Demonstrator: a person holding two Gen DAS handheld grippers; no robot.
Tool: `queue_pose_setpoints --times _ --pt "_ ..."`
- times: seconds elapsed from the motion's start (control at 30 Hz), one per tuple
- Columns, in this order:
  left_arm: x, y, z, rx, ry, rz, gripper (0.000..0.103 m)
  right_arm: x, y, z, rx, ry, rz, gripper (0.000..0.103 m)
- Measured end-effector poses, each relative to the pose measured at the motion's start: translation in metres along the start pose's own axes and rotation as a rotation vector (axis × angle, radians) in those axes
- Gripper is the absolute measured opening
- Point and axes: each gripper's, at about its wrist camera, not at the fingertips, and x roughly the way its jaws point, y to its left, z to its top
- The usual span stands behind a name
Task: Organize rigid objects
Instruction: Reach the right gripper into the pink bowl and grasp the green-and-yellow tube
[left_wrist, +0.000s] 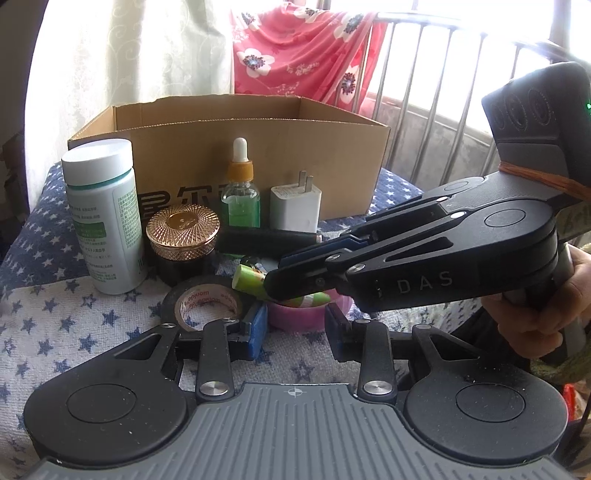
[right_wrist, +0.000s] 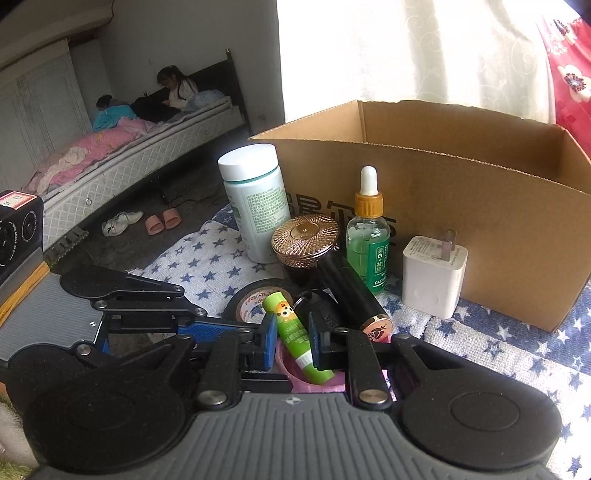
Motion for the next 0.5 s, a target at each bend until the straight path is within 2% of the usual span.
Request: queue_pose_setpoints --times 0.03,0.07,0.3,0.5 --pt "-0.0006 0.0008 0.0006 0.002 -0.001 0.002 0.034 -0.0023 0.0004 0.0007 0.003 -0.008 0.005 0.001" --pt "-0.0015 0.0011 0.0011 0.003 -0.005 0.005 0.034 -0.0046 0.0012 0.0012 0.005 -0.017 0.009 0.0" --pt "-0.0022 0.0028 0.0043 -0.003 -0.02 -0.006 0.036 0.0001 0.0032 0.0002 0.02 0.011 -0.043 0.002" --pt "0.0009 0.0079 0.0023 -0.031 -0.023 -0.023 0.037 -0.0012 -0.0017 0.0059 0.039 0.02 -0.023 0.005"
